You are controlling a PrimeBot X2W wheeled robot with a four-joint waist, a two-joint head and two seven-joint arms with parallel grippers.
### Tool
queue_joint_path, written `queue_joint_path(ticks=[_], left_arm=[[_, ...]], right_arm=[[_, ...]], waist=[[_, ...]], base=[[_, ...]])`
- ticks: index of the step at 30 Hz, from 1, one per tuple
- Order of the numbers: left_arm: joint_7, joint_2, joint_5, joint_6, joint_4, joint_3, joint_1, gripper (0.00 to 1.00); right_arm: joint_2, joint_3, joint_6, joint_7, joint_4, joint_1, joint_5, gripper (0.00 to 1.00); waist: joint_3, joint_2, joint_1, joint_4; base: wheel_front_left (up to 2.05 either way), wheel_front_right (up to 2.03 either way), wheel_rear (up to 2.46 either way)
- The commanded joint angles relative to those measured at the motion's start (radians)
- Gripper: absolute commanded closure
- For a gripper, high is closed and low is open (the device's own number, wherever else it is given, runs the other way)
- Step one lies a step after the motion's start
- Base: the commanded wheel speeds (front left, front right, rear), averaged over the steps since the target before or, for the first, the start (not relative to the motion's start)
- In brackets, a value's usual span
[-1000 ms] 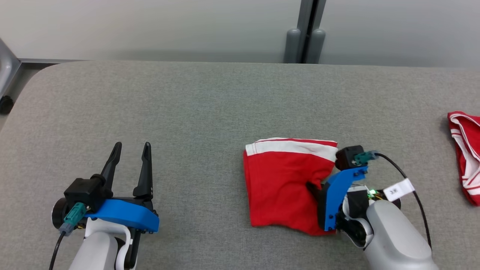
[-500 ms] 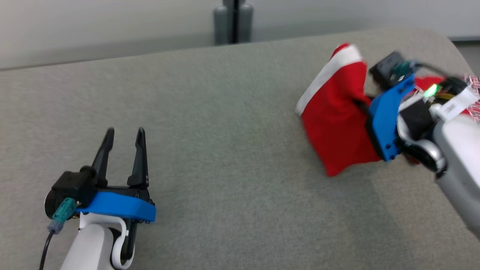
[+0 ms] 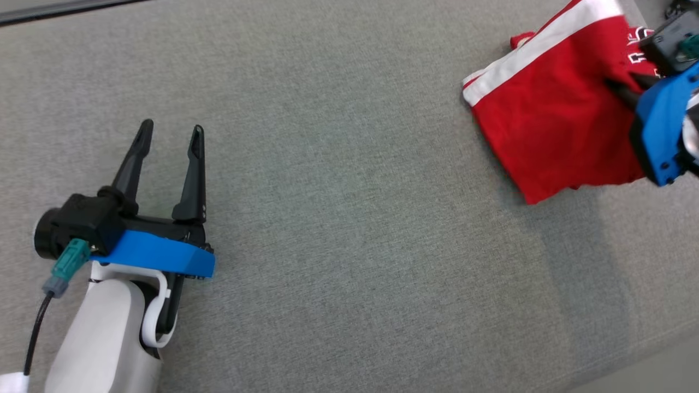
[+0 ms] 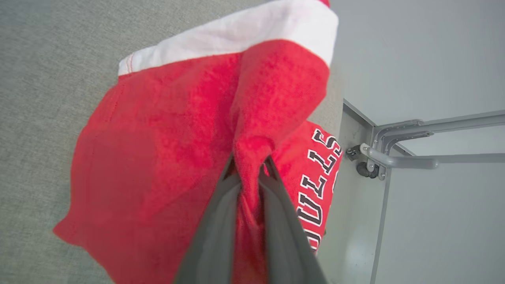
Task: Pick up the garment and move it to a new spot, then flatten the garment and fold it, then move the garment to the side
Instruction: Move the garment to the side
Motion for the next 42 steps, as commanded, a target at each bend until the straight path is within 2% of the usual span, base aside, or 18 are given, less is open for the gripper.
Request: queue_joint_path(ticks=[1,4,11,12,13,14,19,26,32,37,42], left_arm=[[0.009,0.014,0.010,-0.002,-0.014,-0.003,-0.019,0.00],[0.034,0.035,0.018,-0.002,-0.046,-0.007,-0.032,0.00],[0.093,0.073,0.032,0.000,-0.115,-0.016,-0.050,0.00],[0.098,0.077,0.033,0.001,-0.124,-0.016,-0.051,0.00],[0.104,0.082,0.035,0.002,-0.130,-0.017,-0.050,0.00],[0.108,0.084,0.034,0.004,-0.137,-0.017,-0.047,0.00],[0.115,0.084,0.024,0.012,-0.143,-0.020,-0.025,0.00],[0.059,0.049,-0.003,0.025,-0.090,-0.016,0.019,0.00],[-0.004,0.009,-0.036,0.040,-0.010,-0.009,0.096,0.00],[-0.039,-0.019,-0.055,0.050,0.048,0.002,0.163,0.00],[-0.055,-0.036,-0.072,0.049,0.097,0.018,0.220,0.00]], right_arm=[[-0.015,0.001,-0.001,-0.033,0.029,-0.026,-0.002,1.00],[-0.009,-0.030,-0.001,-0.117,0.118,-0.044,-0.020,1.00],[0.083,-0.144,-0.001,-0.279,0.366,-0.029,-0.062,0.98],[0.098,-0.160,-0.001,-0.293,0.401,-0.027,-0.068,0.82],[0.116,-0.174,-0.001,-0.306,0.434,-0.025,-0.077,0.53],[0.132,-0.188,-0.001,-0.319,0.464,-0.025,-0.091,0.00],[0.197,-0.263,-0.001,-0.397,0.592,-0.024,-0.139,0.00],[0.261,-0.332,-0.001,-0.595,0.615,0.022,-0.165,0.00],[0.305,-0.356,-0.001,-0.730,0.484,0.166,-0.135,0.00],[0.341,-0.438,-0.001,-0.752,0.294,0.368,-0.116,0.00],[0.400,-0.552,-0.001,-0.747,0.121,0.587,-0.169,0.00]], waist=[[0.018,-0.0001,-0.0001,-0.007],[0.051,-0.0001,-0.0001,-0.021],[0.104,-0.0001,-0.0001,-0.030],[0.108,-0.0001,-0.0001,-0.030],[0.110,-0.0001,-0.0001,-0.030],[0.110,-0.0001,-0.0001,-0.030],[0.086,-0.0001,-0.0001,-0.022],[-0.025,-0.0001,-0.0001,0.021],[-0.159,-0.0001,-0.0001,0.087],[-0.263,-0.0001,-0.0001,0.155],[-0.353,-0.0001,-0.0001,0.222]], base=[[0.00,0.00,0.00],[0.00,0.00,0.00],[0.00,0.00,0.00],[0.00,0.00,0.00],[0.00,0.00,0.00],[0.00,0.00,0.00],[0.00,0.00,0.00],[0.00,0.00,0.00],[0.00,0.00,0.00],[0.00,0.00,0.00],[0.00,0.00,0.00]])
